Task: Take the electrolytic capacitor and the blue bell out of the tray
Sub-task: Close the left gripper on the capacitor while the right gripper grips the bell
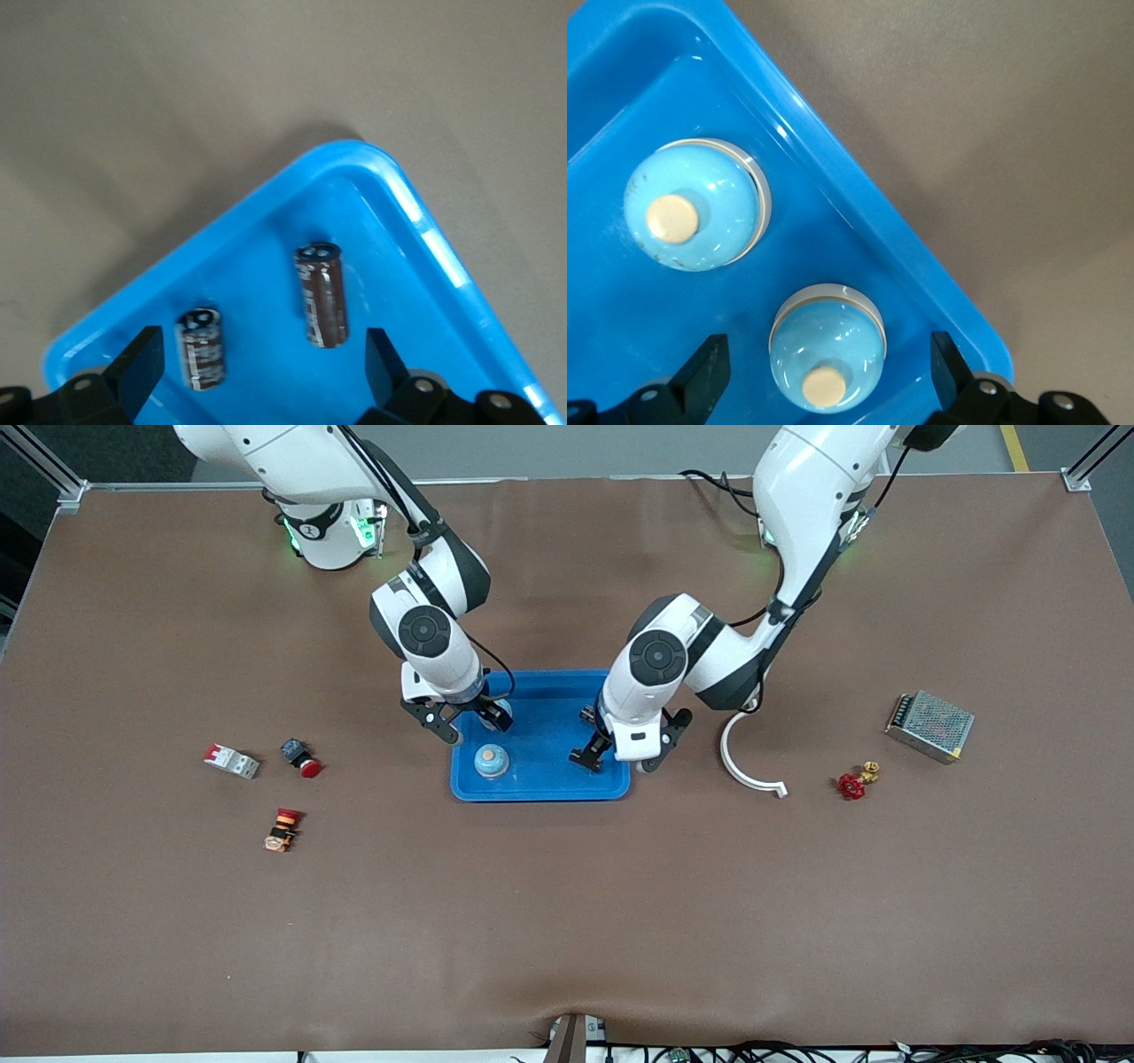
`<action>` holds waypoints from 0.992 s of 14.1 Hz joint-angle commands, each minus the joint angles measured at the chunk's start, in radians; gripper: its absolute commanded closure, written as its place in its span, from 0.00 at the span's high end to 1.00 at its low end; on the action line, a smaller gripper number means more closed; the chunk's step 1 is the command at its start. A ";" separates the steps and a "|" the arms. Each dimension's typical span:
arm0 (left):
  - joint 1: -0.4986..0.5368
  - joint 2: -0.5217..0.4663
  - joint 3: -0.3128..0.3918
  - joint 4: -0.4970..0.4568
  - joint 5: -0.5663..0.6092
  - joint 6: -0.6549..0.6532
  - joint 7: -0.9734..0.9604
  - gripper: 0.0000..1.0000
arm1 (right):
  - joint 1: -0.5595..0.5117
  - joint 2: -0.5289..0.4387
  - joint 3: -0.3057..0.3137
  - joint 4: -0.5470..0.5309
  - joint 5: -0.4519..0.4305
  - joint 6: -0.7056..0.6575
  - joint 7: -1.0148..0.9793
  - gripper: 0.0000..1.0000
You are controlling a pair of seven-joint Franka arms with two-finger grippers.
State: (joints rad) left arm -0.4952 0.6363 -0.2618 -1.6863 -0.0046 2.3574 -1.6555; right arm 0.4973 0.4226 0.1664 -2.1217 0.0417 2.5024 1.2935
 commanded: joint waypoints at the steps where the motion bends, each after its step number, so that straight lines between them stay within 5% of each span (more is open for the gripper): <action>1: -0.020 0.081 0.009 0.103 0.061 0.002 -0.085 1.00 | 0.044 0.034 -0.016 0.022 -0.034 0.010 0.065 1.00; 8: -0.039 0.132 0.010 0.111 0.064 0.086 -0.106 0.90 | 0.056 0.058 -0.016 0.025 -0.080 0.033 0.118 1.00; 9: -0.048 0.143 0.013 0.111 0.066 0.091 -0.106 0.88 | 0.056 0.058 -0.016 0.025 -0.080 0.035 0.118 0.81; 10: -0.052 0.146 0.022 0.111 0.069 0.098 -0.107 0.85 | 0.056 0.059 -0.016 0.031 -0.080 0.035 0.118 0.51; 12: -0.063 0.154 0.027 0.111 0.069 0.102 -0.107 0.72 | 0.056 0.064 -0.015 0.042 -0.079 0.030 0.128 0.29; 13: -0.063 0.163 0.027 0.111 0.069 0.102 -0.106 0.63 | 0.063 0.064 -0.015 0.045 -0.079 0.032 0.128 0.03; 14: -0.063 0.167 0.027 0.111 0.071 0.103 -0.106 0.54 | 0.069 0.064 -0.015 0.051 -0.079 0.027 0.130 0.00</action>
State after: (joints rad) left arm -0.5420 0.7847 -0.2497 -1.5957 0.0408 2.4473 -1.7308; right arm 0.5378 0.4737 0.1641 -2.0981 -0.0208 2.5368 1.3901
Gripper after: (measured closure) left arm 0.300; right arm 0.366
